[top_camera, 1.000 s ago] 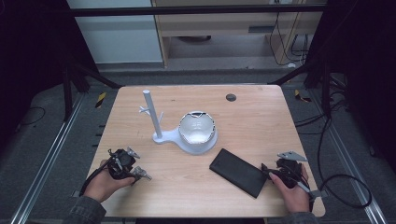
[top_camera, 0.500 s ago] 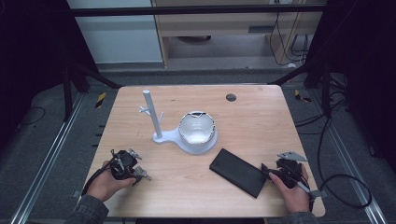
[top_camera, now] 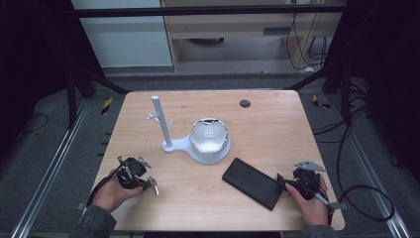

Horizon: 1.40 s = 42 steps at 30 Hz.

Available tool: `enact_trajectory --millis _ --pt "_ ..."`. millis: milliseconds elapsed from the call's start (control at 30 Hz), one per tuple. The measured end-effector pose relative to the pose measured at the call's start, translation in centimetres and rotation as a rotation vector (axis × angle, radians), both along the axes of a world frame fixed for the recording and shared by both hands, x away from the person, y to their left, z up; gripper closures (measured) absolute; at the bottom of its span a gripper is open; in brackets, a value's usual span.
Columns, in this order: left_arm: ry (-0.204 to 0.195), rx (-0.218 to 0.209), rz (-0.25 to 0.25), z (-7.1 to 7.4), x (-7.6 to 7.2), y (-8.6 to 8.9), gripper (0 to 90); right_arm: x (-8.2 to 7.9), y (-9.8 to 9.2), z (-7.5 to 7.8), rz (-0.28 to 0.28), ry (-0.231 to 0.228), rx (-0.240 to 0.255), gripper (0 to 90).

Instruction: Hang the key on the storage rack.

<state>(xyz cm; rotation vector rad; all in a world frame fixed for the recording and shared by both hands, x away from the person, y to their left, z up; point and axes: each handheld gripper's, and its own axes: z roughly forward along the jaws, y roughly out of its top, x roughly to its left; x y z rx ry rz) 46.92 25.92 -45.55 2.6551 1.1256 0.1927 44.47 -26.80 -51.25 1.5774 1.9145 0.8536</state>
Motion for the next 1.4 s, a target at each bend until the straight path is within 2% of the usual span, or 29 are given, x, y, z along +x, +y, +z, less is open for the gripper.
enact_trajectory --millis 67,133,200,367,500,567,667,700,733,867,900,933,1000,1033,1067,1100,1133,1233,1400 --pt "0.002 0.0 -0.016 0.1 -0.2 -0.2 85.8 0.0 0.0 0.0 0.0 0.0 0.0 9.5" --pt "0.002 0.06 -0.033 -0.3 -0.4 -0.7 85.6 0.0 0.0 0.0 -0.001 0.001 0.0 9.5" --pt "0.0 0.081 -0.037 -0.7 -0.4 -0.8 85.3 0.0 0.0 0.0 0.0 0.0 0.0 9.5" --pt "-0.005 0.06 -0.025 -0.9 -0.2 -0.6 85.0 0.0 0.0 0.0 -0.001 0.001 0.0 9.5" --pt "-0.014 0.048 -0.046 -0.9 -0.2 -0.5 85.8 0.0 0.0 0.0 -0.001 0.001 0.0 9.5" --pt "-0.023 0.037 -0.042 -0.5 -0.4 -0.4 85.9 0.0 0.0 0.0 0.0 0.0 -0.001 9.5" --pt "-0.058 0.009 -0.043 1.4 -0.6 -0.1 86.0 0.0 0.0 0.0 -0.001 0.001 0.0 9.5" --pt "-0.077 0.004 -0.051 3.0 -0.5 0.0 86.1 0.0 0.0 0.0 -0.001 0.001 0.0 9.4" --pt "-0.077 0.004 -0.051 3.0 -0.5 0.0 86.1 0.0 0.0 0.0 -0.001 0.001 0.0 9.4" --pt "-0.102 0.028 -0.072 6.2 0.2 0.0 86.1 0.0 0.0 0.0 -0.002 0.001 0.0 9.4" --pt "-0.116 0.037 -0.077 7.7 0.7 -0.1 86.1 0.0 0.0 0.0 -0.002 0.001 -0.001 9.4" --pt "-0.116 0.037 -0.077 7.7 0.7 -0.1 86.1 0.0 0.0 0.0 -0.002 0.001 -0.001 9.4" --pt "-0.127 0.045 -0.077 9.2 1.3 -0.1 86.1 0.0 0.0 0.0 -0.002 0.001 0.0 9.4" --pt "-0.132 0.049 -0.073 10.5 1.9 -0.1 86.1 0.0 0.0 0.0 -0.002 0.001 0.0 9.5" --pt "-0.132 0.049 -0.073 10.5 1.9 -0.1 86.1 0.0 0.0 0.0 -0.002 0.001 0.0 9.4" --pt "-0.141 0.057 -0.064 11.7 2.6 0.0 86.1 0.0 0.0 0.0 -0.002 0.001 0.0 9.5" --pt "-0.141 0.057 -0.064 11.7 2.6 0.0 86.1 0.0 0.0 0.0 -0.002 0.001 0.0 9.5" --pt "-0.162 0.081 -0.047 13.6 3.7 0.0 86.1 0.0 0.0 0.0 -0.002 0.001 0.0 9.4" --pt "-0.193 0.082 -0.024 16.4 5.0 -0.3 86.1 0.0 0.0 0.0 0.001 0.002 -0.006 9.5"
